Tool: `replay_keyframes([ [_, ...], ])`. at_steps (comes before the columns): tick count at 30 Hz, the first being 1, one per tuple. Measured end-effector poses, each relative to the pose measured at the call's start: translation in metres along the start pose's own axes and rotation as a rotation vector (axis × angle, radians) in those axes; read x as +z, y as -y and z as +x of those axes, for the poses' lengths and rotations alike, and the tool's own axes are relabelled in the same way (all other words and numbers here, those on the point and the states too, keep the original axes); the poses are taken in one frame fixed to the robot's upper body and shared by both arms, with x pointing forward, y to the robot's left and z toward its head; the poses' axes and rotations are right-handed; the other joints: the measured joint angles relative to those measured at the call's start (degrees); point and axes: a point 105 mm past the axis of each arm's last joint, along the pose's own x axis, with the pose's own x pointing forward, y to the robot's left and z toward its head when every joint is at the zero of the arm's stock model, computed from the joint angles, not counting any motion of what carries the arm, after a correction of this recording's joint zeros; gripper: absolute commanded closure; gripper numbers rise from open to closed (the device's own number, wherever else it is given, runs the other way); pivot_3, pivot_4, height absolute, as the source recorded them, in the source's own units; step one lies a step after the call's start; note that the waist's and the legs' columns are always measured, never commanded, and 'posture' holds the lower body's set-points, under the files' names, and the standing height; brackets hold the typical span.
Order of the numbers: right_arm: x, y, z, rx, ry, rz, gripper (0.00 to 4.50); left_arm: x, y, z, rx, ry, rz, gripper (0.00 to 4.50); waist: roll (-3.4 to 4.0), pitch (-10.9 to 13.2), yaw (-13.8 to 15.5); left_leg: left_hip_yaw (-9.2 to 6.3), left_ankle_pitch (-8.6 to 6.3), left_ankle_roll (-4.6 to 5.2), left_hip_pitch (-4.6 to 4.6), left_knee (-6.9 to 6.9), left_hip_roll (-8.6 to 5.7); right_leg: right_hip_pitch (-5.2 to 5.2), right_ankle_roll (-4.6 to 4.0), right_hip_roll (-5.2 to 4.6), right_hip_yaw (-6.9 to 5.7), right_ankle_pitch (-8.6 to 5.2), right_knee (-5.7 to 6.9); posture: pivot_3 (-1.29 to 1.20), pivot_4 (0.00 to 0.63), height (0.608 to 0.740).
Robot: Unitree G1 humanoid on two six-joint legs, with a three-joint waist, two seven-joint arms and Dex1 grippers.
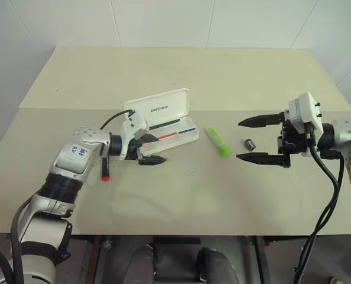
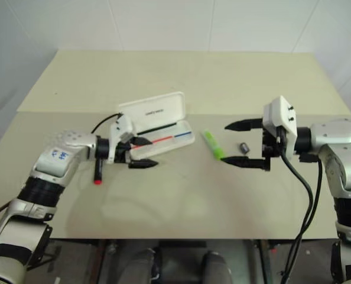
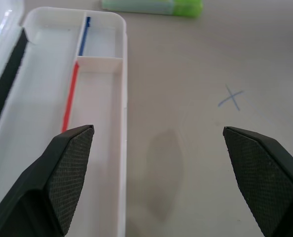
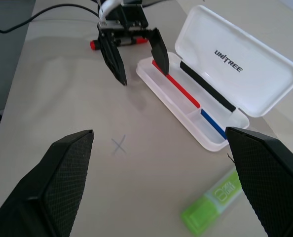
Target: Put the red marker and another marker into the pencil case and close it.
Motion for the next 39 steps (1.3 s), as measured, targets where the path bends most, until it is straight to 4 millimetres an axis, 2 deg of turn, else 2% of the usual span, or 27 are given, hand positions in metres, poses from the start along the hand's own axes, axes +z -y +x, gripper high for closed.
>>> replay_keyframes([
  [2,0.002,-0.002,0.002,-0.003,0.002,0.001,0.0,-0.001,0.001,0.002,-0.01,-0.008,0.007,0.01,0.0,0.0,0.02,-0.01,0.0,0.0,0.0,0.0,0.0,0.0,0.0,0.0,0.0,0.0,0.0,0.0,0.15,0.74],
  [6,0.003,-0.005,0.005,-0.018,0.005,0.014,0.0,-0.02,-0.01,0.011,0.041,-0.092,0.014,0.01,-0.01,-0.01,0.13,-0.01,-0.01,0.02,0.0,0.06,-0.01,0.03,0.0,0.0,0.0,0.0,0.02,0.0,0.15,0.74],
  [9,0.002,-0.002,0.005,-0.045,0.002,0.024,0.0,-0.016,-0.013,0.021,0.041,-0.096,0.045,0.01,-0.06,-0.04,0.42,-0.07,-0.01,0.02,0.01,0.11,-0.01,0.12,0.0,-0.01,-0.07,0.0,0.01,0.0,0.15,0.74],
  [14,0.002,0.001,0.004,-0.06,0.003,0.027,0.0,-0.015,-0.02,0.027,0.079,-0.112,0.076,1.57,-0.1,-0.08,0.23,-0.09,-0.02,0.03,0.08,0.11,0.0,0.2,0.0,-0.01,-0.06,0.0,0.02,0.0,0.15,0.74],
  [23,0.008,0.006,0.003,-0.075,0.009,0.008,0.0,-0.014,-0.024,0.024,0.105,-0.116,0.083,4.47,-0.1,-0.08,0.11,-0.08,-0.02,0.04,0.08,0.09,0.0,0.19,0.0,-0.01,-0.06,0.0,0.01,0.0,0.15,0.74],
  [28,0.009,0.004,0.003,-0.056,0.01,0.006,0.0,-0.009,-0.02,0.02,0.1,-0.106,0.114,4.47,-0.1,-0.08,0.12,-0.07,-0.02,0.04,0.06,0.06,0.0,0.17,0.0,-0.01,-0.06,0.0,-0.03,0.0,0.15,0.74],
  [30,0.009,0.004,0.003,-0.054,0.01,0.007,0.0,-0.007,-0.013,0.016,0.082,-0.098,0.14,4.47,-0.1,-0.08,0.06,-0.07,-0.02,0.04,0.05,0.03,0.0,0.13,0.0,-0.01,-0.05,0.0,-0.04,0.0,0.15,0.74],
  [34,0.009,0.004,0.003,-0.053,0.009,0.007,0.0,0.002,0.02,0.016,-0.019,-0.073,0.206,4.47,-0.1,-0.07,-0.01,-0.06,-0.02,0.04,0.04,0.04,0.01,0.11,0.0,0.0,-0.03,0.0,-0.01,0.0,0.15,0.74],
  [36,0.009,0.005,0.003,-0.054,0.007,0.007,0.0,0.005,0.045,0.017,-0.091,-0.08,0.268,4.47,-0.1,-0.07,0.0,-0.06,-0.03,0.04,0.05,0.04,0.01,0.14,0.0,-0.01,-0.01,0.0,-0.03,0.0,0.15,0.74],
  [39,0.009,0.005,0.003,-0.053,0.007,0.006,0.0,-0.001,0.079,0.022,-0.197,-0.104,0.322,4.47,-0.1,-0.07,0.03,-0.07,-0.03,0.04,0.05,0.03,0.02,0.13,0.0,0.0,-0.02,0.0,-0.02,0.0,0.15,0.74],
])
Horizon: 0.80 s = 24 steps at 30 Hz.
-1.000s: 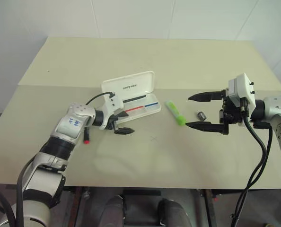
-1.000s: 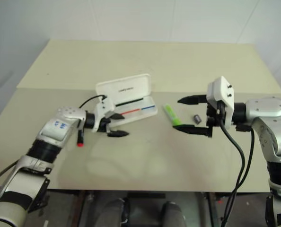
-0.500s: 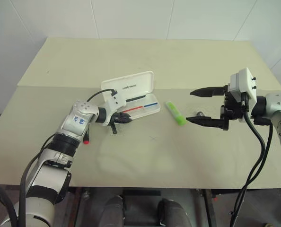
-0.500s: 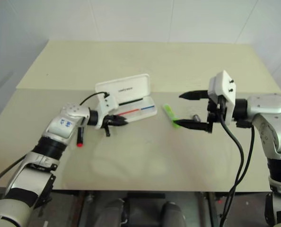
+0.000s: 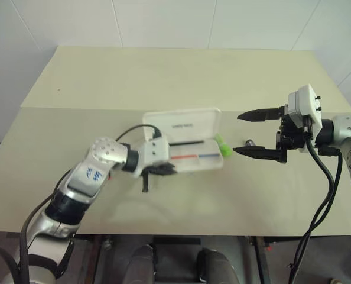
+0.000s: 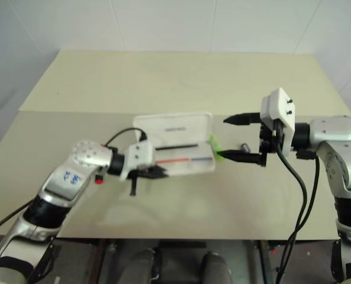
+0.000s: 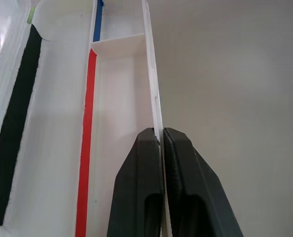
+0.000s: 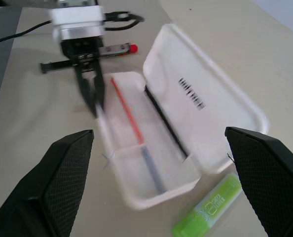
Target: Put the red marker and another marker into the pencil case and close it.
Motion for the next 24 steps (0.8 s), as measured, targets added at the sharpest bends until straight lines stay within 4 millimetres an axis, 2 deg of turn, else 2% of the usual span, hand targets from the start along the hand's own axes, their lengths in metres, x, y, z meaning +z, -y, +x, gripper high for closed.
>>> replay_keyframes([
  [1,0.0,0.0,0.0,0.0,0.0,0.0,0.0,-0.002,0.011,0.004,-0.039,-0.01,-0.001,4.47,0.0,0.0,0.01,0.0,0.0,0.0,0.0,0.02,0.0,0.0,0.0,0.0,0.0,0.0,0.01,0.0,0.15,0.74],
  [4,0.0,0.0,0.0,0.001,0.0,0.0,0.0,-0.008,0.021,0.007,-0.069,-0.046,0.004,4.47,0.0,0.0,0.03,-0.01,-0.01,0.01,0.01,0.05,0.0,0.01,0.0,0.0,0.0,0.0,-0.01,0.0,0.15,0.74],
  [10,-0.004,-0.003,-0.002,0.01,-0.017,0.008,0.0,-0.016,0.022,0.011,-0.04,-0.09,0.0,4.47,0.0,0.0,0.09,-0.02,-0.02,0.03,0.01,0.04,0.0,0.03,0.0,0.0,-0.01,0.0,-0.01,0.0,0.15,0.74],
  [22,-0.013,-0.003,-0.008,-0.007,-0.065,-0.007,0.0,-0.012,0.024,0.017,0.031,-0.08,-0.071,4.47,0.0,0.0,0.19,-0.08,-0.04,0.06,0.04,0.09,0.0,0.12,0.0,-0.01,-0.03,0.0,-0.02,0.0,0.15,0.74],
  [23,-0.014,-0.003,-0.008,-0.008,-0.065,-0.006,0.0,-0.012,0.024,0.017,0.033,-0.08,-0.075,3.92,0.0,0.0,0.2,-0.08,-0.04,0.06,0.05,0.09,0.0,0.13,0.0,-0.01,-0.03,0.0,-0.02,0.0,0.15,0.74],
  [24,-0.014,-0.002,-0.008,-0.01,-0.065,-0.005,0.0,-0.013,0.023,0.018,0.039,-0.082,-0.083,3.74,0.0,0.0,0.19,-0.08,-0.04,0.06,0.05,0.09,0.0,0.13,0.0,-0.01,-0.04,0.0,-0.03,0.0,0.15,0.74],
])
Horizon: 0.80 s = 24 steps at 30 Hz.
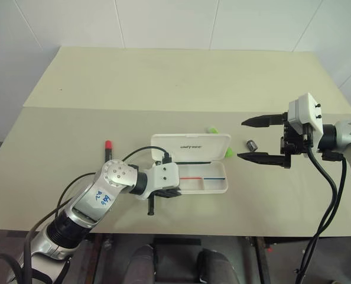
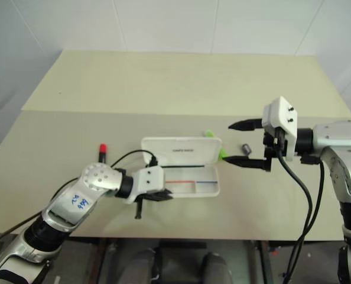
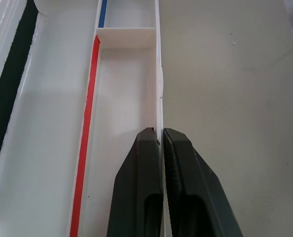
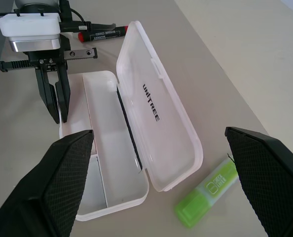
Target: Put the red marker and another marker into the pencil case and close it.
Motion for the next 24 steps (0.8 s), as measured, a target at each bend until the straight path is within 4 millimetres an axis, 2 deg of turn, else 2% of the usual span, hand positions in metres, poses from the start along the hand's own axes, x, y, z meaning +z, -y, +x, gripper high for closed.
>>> replay_keyframes([
  [11,-0.005,0.005,-0.002,-0.008,-0.013,0.005,0.0,0.001,0.003,0.0,0.0,0.005,-0.008,0.09,0.0,0.0,-0.08,0.0,0.0,0.0,0.0,-0.01,0.0,-0.01,0.0,0.0,0.0,0.0,0.0,0.0,0.15,0.74],
  [14,-0.008,0.008,-0.003,-0.014,-0.021,0.012,0.0,0.003,0.004,-0.003,0.0,0.012,-0.002,0.01,0.0,0.0,-0.04,0.0,0.0,0.0,0.0,-0.03,0.0,0.0,0.0,0.0,0.0,0.0,-0.01,0.0,0.15,0.74],
  [19,-0.011,0.01,-0.004,-0.017,-0.027,0.014,0.0,0.017,0.007,-0.024,0.002,0.059,-0.009,0.01,0.0,0.0,-0.12,0.0,0.0,0.0,0.01,-0.04,0.0,-0.01,0.0,0.0,0.0,0.0,-0.01,0.0,0.15,0.74],
  [24,-0.013,0.013,-0.005,-0.015,-0.032,0.016,0.0,0.021,0.024,-0.047,-0.038,0.093,-0.061,0.01,0.01,0.01,-0.43,-0.01,0.0,0.0,0.01,-0.1,0.03,-0.04,-0.01,0.01,0.02,-0.01,-0.02,0.0,0.15,0.74],
])
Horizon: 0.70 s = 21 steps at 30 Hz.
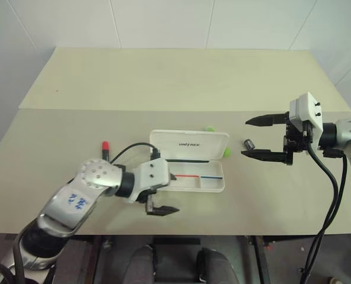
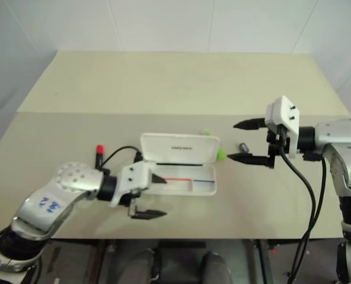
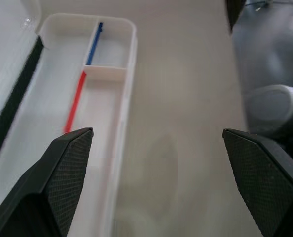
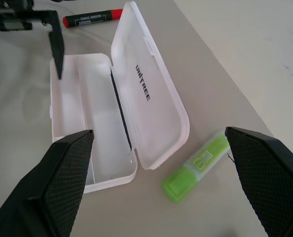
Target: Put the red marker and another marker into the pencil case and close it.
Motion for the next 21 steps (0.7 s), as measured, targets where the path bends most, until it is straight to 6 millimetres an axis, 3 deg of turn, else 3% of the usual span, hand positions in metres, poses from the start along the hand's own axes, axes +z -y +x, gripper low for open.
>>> replay_keyframes([
  [5,-0.001,0.003,0.003,0.007,-0.007,-0.005,0.0,0.015,0.001,-0.032,0.061,0.063,-0.007,0.01,-0.01,0.0,0.02,-0.01,0.0,0.0,0.0,0.06,0.0,0.02,0.0,0.0,0.0,0.0,-0.08,0.0,0.15,0.74],
  [7,-0.002,0.004,0.003,0.008,-0.009,-0.005,0.0,0.022,-0.009,-0.056,0.159,0.089,-0.01,0.01,0.0,0.0,0.01,-0.03,0.0,-0.01,0.0,0.03,0.0,0.0,0.0,0.0,-0.01,0.0,-0.13,0.0,0.15,0.74],
  [11,0.0,0.005,0.002,0.01,-0.003,-0.017,0.0,0.031,-0.037,-0.125,0.454,0.176,-0.081,0.01,-0.01,0.0,-0.04,-0.01,-0.01,-0.01,0.0,0.03,-0.01,0.02,0.0,0.0,-0.02,0.0,-0.28,0.0,0.15,0.74],
  [13,0.004,0.001,0.003,0.025,0.013,-0.022,0.0,0.027,-0.049,-0.161,0.624,0.219,-0.154,0.01,-0.01,0.0,-0.27,-0.02,-0.01,-0.02,0.0,0.0,0.0,0.01,0.0,0.0,-0.02,0.0,-0.28,0.0,0.15,0.74],
  [15,0.01,-0.004,0.005,0.052,0.035,-0.03,0.0,0.017,-0.058,-0.183,0.763,0.213,-0.236,0.01,0.0,0.0,-0.35,-0.02,-0.02,-0.02,0.02,-0.03,-0.01,0.02,0.0,0.0,-0.02,0.0,-0.27,0.0,0.15,0.74],
  [17,0.018,-0.01,0.007,0.082,0.06,-0.05,0.0,-0.01,-0.068,-0.183,0.863,0.143,-0.39,0.01,0.0,0.0,-0.17,-0.04,-0.02,-0.02,0.06,-0.01,-0.02,0.07,0.0,-0.01,-0.01,0.0,-0.25,0.0,0.15,0.74],
  [21,0.034,-0.014,0.01,0.109,0.099,-0.087,0.0,-0.06,-0.082,-0.156,0.956,0.013,-0.654,0.01,-0.26,-0.09,0.25,-0.07,-0.08,-0.1,0.02,0.02,0.0,0.03,0.0,0.01,0.0,0.0,0.02,0.0,0.15,0.74],
])
